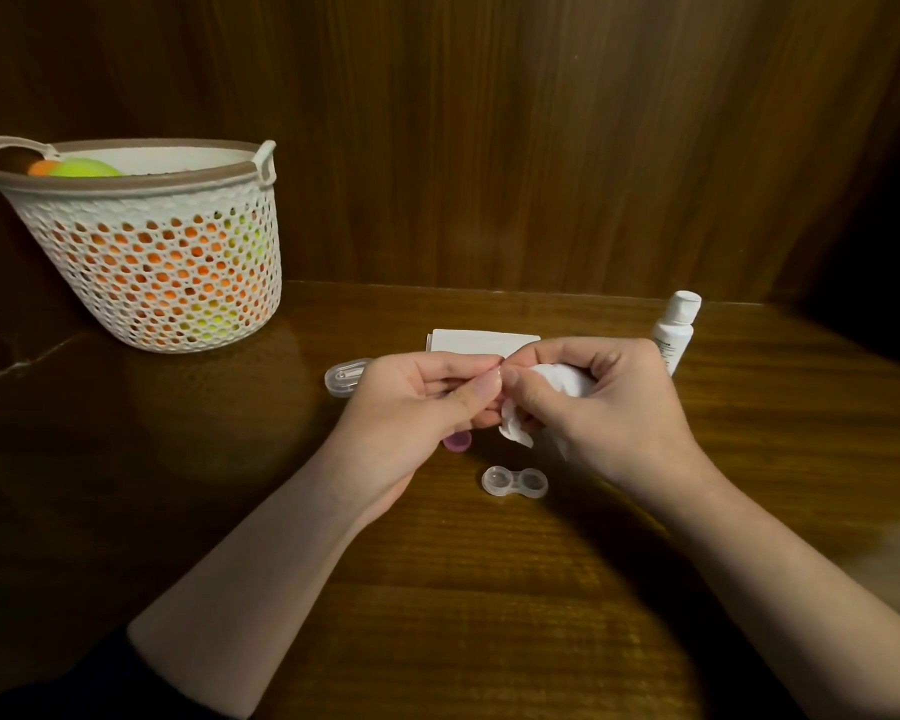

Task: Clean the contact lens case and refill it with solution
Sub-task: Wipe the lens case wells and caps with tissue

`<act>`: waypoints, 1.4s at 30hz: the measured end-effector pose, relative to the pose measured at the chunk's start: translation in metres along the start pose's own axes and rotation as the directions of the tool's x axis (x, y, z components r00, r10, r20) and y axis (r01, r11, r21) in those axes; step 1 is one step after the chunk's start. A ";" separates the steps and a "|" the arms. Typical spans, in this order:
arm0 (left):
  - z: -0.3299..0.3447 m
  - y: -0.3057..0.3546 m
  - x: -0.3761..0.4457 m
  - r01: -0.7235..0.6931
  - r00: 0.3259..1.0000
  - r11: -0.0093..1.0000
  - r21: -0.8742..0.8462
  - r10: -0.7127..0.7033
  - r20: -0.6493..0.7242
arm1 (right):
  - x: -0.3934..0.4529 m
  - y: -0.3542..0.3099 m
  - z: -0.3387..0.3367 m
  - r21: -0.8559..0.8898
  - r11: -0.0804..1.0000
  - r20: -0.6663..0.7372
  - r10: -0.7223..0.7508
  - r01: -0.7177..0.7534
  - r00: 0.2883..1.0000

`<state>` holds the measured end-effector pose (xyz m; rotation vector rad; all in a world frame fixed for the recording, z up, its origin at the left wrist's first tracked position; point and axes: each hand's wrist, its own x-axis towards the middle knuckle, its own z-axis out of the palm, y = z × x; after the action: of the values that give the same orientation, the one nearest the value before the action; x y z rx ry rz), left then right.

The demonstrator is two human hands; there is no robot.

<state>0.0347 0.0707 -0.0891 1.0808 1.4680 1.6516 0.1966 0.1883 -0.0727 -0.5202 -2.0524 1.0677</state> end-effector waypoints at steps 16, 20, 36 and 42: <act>0.001 -0.004 0.000 -0.063 0.997 0.998 0.012 0.064 -0.046 | 0.003 -0.006 -0.010 0.094 0.988 0.236 0.100 -0.125 0.967; -0.001 -0.002 -0.001 -0.052 0.999 0.999 0.002 0.052 -0.011 | -0.001 -0.005 -0.002 0.207 0.970 0.117 0.104 -0.126 0.988; 0.003 -0.010 0.002 -0.063 0.995 0.995 0.073 0.068 -0.066 | 0.004 0.007 -0.009 0.136 0.970 0.220 0.171 -0.204 0.960; 0.005 -0.004 -0.001 -0.019 0.999 1.000 0.021 0.020 -0.038 | 0.004 0.005 -0.003 0.426 0.874 0.151 0.187 -0.234 0.971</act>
<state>0.0395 0.0722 -0.0936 1.0838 1.5061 1.6829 0.1966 0.1956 -0.0737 -0.4648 -1.7822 1.6713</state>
